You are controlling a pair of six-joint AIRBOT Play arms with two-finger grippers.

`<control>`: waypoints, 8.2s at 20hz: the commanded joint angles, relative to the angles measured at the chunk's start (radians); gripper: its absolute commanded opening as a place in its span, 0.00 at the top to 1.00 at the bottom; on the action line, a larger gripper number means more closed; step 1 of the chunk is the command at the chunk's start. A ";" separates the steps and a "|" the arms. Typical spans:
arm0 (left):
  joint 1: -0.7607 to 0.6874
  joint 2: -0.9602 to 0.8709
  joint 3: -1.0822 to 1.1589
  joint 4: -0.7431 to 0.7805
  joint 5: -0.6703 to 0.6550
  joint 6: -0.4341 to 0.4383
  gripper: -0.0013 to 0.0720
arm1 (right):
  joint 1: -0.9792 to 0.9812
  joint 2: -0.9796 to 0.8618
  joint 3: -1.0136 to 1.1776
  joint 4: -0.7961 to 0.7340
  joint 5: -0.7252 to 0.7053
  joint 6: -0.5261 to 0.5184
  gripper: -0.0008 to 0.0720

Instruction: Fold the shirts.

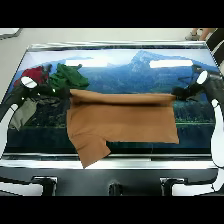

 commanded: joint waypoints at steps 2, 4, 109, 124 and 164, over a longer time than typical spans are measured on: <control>-0.012 -0.014 -0.147 0.045 -0.151 -0.051 0.94 | 0.002 -0.080 -0.034 -0.026 0.137 -0.021 0.92; -0.012 -0.017 -0.190 0.038 -0.147 -0.069 0.94 | 0.002 -0.097 -0.034 -0.025 0.129 -0.017 0.92; -0.558 -0.380 0.198 -0.760 0.147 -0.098 0.94 | -0.059 0.307 0.124 0.722 0.379 -0.144 0.92; -0.290 -0.111 0.291 -0.518 -0.043 -0.013 0.95 | 0.230 0.170 0.124 0.790 0.145 -0.111 0.92; 0.008 0.491 0.291 -0.259 -0.203 -0.023 0.94 | 0.021 -0.120 0.063 0.637 0.117 -0.127 0.92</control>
